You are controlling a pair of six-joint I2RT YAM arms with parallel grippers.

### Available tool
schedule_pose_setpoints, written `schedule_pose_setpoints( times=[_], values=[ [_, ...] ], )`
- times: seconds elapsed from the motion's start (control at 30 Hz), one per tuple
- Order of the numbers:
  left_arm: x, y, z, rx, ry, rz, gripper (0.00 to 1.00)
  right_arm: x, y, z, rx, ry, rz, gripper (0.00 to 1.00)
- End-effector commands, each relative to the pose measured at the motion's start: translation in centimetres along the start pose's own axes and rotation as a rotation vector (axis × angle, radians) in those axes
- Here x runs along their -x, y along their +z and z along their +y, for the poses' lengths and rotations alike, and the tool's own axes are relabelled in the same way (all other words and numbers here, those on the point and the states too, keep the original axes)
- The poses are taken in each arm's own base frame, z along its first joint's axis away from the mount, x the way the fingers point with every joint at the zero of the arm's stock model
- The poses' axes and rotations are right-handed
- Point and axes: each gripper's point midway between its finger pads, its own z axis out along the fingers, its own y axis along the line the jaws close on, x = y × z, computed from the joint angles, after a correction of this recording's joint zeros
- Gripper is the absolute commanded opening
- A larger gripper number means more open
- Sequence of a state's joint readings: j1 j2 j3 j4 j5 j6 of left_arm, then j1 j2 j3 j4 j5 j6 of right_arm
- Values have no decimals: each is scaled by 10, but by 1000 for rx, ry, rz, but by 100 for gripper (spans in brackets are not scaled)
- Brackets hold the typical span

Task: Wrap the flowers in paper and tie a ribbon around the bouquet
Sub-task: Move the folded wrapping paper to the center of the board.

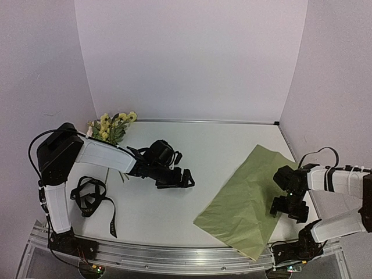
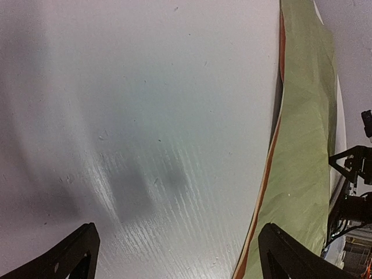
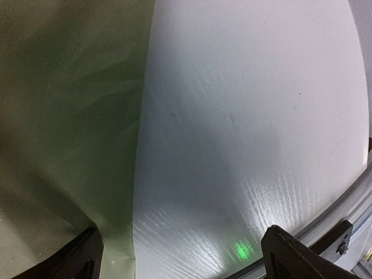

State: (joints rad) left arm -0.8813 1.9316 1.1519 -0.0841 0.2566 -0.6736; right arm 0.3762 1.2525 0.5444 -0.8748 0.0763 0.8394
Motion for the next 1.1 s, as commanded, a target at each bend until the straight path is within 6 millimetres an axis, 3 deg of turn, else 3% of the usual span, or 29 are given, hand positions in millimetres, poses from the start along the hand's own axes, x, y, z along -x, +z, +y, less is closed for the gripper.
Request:
schedule_pose_setpoints(
  times=[0.0, 0.17, 0.43, 0.63, 0.73, 0.87, 1.07],
  values=[
    [20, -4, -14, -49, -20, -40, 97, 7, 7, 44, 153, -5, 34, 96],
    [13, -9, 2, 9, -71, -30, 90, 15, 3, 87, 262, -59, 103, 86],
    [4, -37, 56, 38, -300, -41, 84, 26, -6, 155, 339, -125, 196, 78],
    [13, -56, 60, -18, -408, -78, 84, 21, -13, 188, 338, -191, 186, 78],
    [20, -61, 63, -15, -423, -105, 83, 20, -18, 195, 325, -219, 175, 78],
    [32, -64, 66, 27, -365, -119, 81, 22, -30, 188, 296, -227, 151, 78],
    [82, -59, 66, 149, -93, -154, 80, 29, -43, 165, 242, -212, 81, 88]
  ],
)
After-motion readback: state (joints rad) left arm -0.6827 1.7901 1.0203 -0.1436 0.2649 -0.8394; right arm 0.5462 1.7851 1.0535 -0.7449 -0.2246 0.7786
